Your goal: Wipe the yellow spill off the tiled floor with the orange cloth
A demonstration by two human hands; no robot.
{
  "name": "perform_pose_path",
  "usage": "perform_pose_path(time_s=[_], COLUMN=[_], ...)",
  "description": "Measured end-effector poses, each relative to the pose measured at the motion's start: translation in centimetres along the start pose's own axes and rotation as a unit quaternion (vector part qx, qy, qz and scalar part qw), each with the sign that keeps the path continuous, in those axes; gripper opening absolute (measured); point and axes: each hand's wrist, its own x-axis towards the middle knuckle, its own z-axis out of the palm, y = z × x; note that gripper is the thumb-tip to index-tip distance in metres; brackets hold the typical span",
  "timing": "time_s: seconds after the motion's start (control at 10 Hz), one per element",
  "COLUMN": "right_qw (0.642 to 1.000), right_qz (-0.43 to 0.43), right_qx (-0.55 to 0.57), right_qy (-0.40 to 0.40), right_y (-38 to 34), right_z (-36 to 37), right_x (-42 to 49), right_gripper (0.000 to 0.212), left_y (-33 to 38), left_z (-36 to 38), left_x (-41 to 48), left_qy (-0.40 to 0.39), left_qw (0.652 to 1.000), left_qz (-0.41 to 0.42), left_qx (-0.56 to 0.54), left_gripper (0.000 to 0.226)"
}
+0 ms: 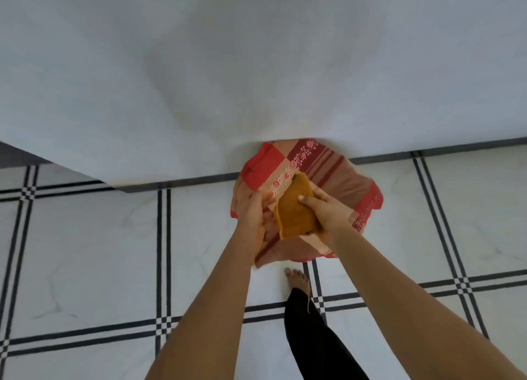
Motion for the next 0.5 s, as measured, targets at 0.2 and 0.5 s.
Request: perform_pose_path(time_s=[0.2, 0.5], right_qw=[0.999, 0.986], right_qz=[0.033, 0.058], right_qx=[-0.008, -0.129], right_qy=[-0.003, 0.084], right_y=[0.3, 4.6], right_z=[-1.3, -3.5], right_x=[13.1, 14.5], right_gripper=[0.042, 0.035], left_y=[-0.8, -7.8], left_z=[3.6, 1.3], left_x=[11.8, 13.0], left_qy=[0.054, 0.064], left_qw=[0.998, 0.99], left_qz=[-0.012, -0.112], left_qx=[0.024, 0.053], left_gripper=[0.008, 0.042])
